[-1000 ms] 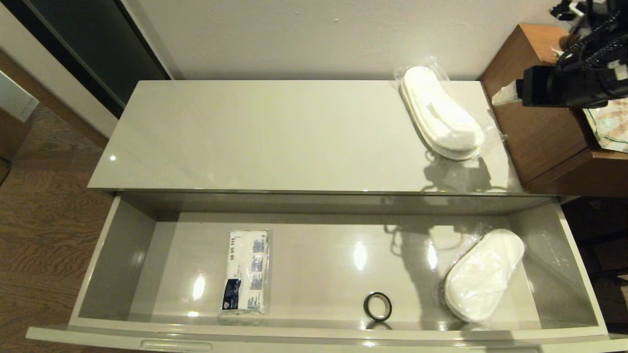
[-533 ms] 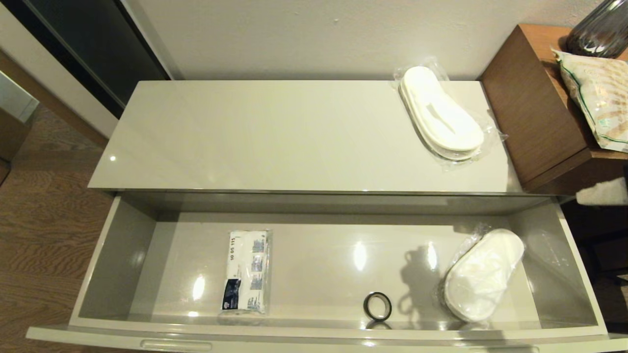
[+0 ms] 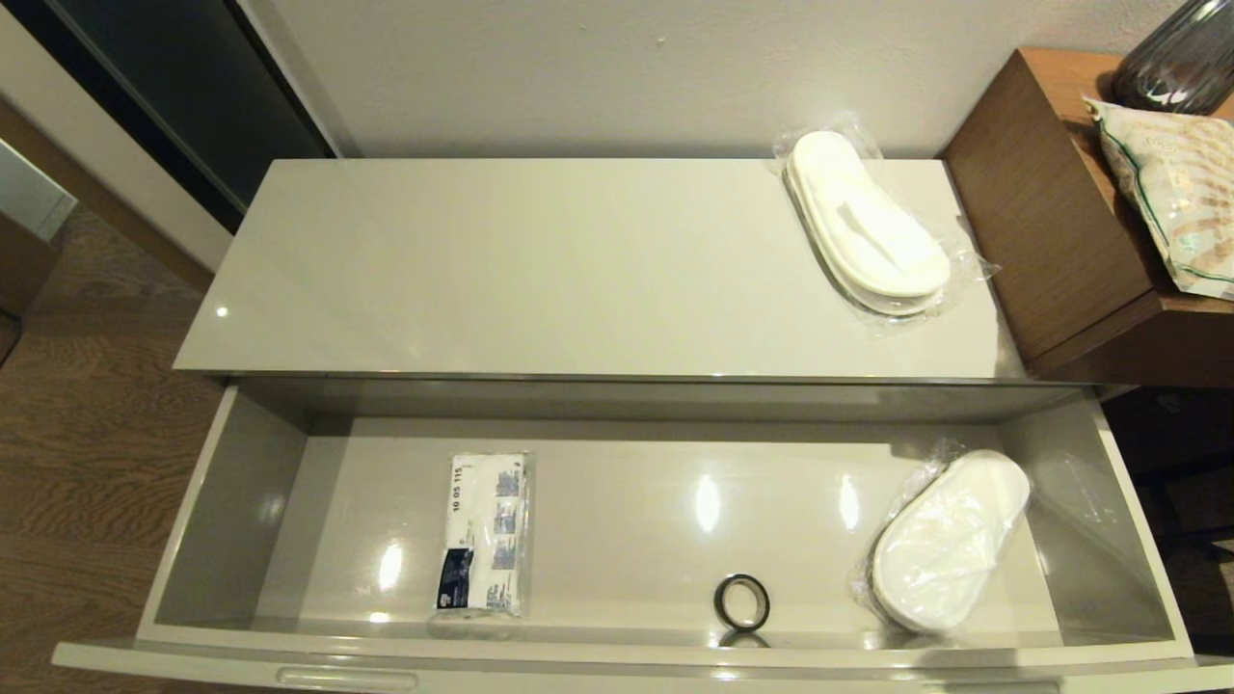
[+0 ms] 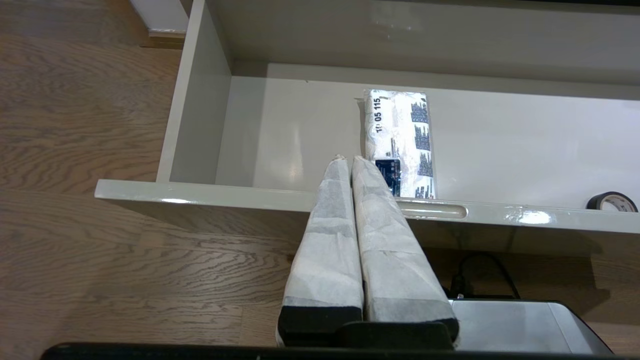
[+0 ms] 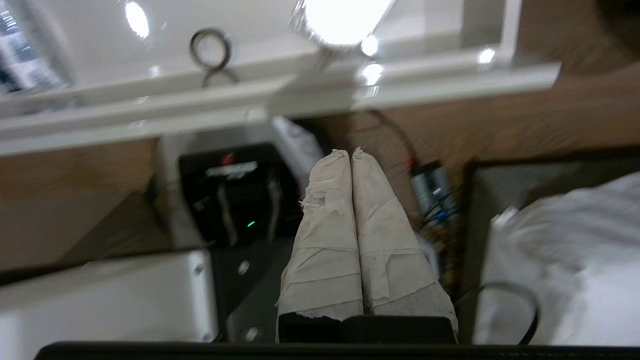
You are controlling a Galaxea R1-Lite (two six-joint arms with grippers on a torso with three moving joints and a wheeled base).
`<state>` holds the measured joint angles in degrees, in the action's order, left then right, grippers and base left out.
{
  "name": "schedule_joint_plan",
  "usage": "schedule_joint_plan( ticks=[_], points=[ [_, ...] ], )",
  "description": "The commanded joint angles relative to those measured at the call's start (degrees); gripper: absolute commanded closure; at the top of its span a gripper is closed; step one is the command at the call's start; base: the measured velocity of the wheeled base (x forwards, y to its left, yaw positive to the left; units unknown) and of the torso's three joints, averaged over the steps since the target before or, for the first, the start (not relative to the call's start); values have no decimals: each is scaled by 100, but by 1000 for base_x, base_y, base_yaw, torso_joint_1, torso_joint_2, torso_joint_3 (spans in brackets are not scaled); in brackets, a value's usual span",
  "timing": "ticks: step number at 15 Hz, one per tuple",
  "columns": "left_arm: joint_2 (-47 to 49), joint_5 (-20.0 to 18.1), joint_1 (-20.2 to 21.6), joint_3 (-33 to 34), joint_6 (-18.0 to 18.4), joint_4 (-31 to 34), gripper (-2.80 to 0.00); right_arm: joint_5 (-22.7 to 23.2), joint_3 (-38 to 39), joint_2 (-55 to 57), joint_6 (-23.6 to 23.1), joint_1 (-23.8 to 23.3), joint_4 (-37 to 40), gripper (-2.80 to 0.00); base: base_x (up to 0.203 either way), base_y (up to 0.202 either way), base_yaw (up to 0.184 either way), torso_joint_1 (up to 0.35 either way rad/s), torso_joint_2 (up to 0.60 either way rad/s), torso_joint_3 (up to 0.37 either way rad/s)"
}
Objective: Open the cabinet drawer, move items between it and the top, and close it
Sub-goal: Take out the disposable slippers from the drawer
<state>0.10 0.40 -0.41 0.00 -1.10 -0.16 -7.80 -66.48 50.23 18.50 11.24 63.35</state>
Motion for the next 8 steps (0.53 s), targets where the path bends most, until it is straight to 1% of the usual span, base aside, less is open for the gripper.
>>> schedule_joint_plan(
  ticks=[1,3,6,8],
  points=[
    [-1,4,-2,0,-4,-2,0,92,45,-722,217,-4,422,0,0,0,0,0,0,0],
    [-1,4,-2,0,-4,-2,0,117,64,-1091,350,-19,843,0,0,0,0,0,0,0],
    [-1,4,-2,0,-4,-2,0,152,128,-1444,382,-67,1231,0,0,0,0,0,0,0],
    [-1,4,-2,0,-4,-2,0,174,214,-1532,382,-69,1265,0,0,0,0,0,0,0]
  ],
)
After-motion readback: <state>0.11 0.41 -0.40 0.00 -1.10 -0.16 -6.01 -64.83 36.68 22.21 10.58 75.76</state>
